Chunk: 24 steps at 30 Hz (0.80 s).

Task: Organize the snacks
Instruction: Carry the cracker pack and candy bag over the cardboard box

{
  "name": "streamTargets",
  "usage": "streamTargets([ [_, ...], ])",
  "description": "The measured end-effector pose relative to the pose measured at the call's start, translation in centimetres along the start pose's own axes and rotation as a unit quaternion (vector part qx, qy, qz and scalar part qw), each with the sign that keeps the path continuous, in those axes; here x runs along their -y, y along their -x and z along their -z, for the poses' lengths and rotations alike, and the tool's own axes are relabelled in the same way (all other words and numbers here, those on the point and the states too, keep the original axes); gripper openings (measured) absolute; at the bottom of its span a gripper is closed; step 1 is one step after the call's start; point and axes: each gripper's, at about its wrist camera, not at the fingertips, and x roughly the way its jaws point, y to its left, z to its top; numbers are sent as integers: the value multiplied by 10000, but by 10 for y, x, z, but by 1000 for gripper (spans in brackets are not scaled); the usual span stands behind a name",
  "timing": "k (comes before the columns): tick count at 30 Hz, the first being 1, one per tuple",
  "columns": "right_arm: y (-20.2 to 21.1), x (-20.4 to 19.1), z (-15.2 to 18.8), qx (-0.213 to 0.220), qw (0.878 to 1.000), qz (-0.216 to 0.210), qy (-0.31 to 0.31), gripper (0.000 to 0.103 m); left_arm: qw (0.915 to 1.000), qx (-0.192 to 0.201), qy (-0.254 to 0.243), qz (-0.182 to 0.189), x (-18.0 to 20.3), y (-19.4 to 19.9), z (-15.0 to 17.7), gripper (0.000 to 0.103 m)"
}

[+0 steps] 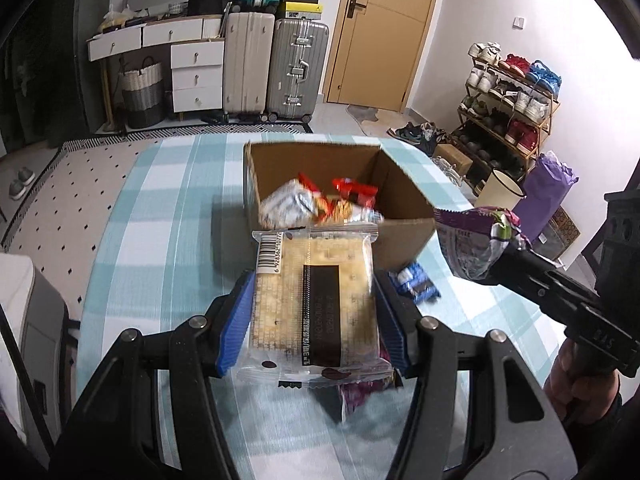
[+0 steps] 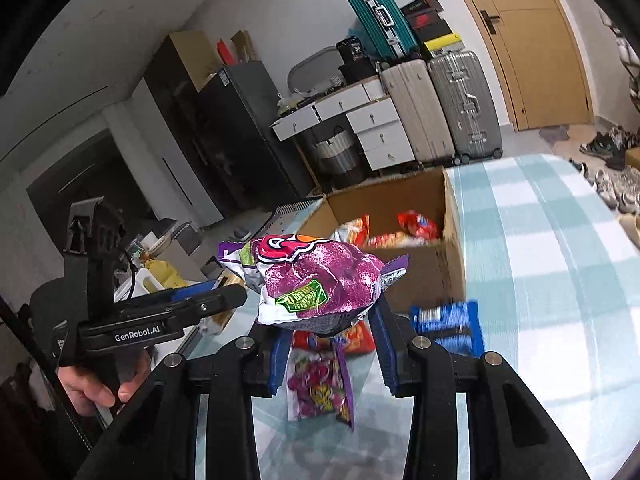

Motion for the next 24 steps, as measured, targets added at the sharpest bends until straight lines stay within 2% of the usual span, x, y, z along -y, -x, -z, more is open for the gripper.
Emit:
streamTargets([
  [14, -20, -5, -74, 138, 9995, 123, 255, 37, 9999, 22, -33, 102, 9, -31, -77, 55],
  [24, -54, 14, -104, 58, 9994, 234, 242, 37, 9999, -43, -68, 77, 6, -74, -115, 55],
])
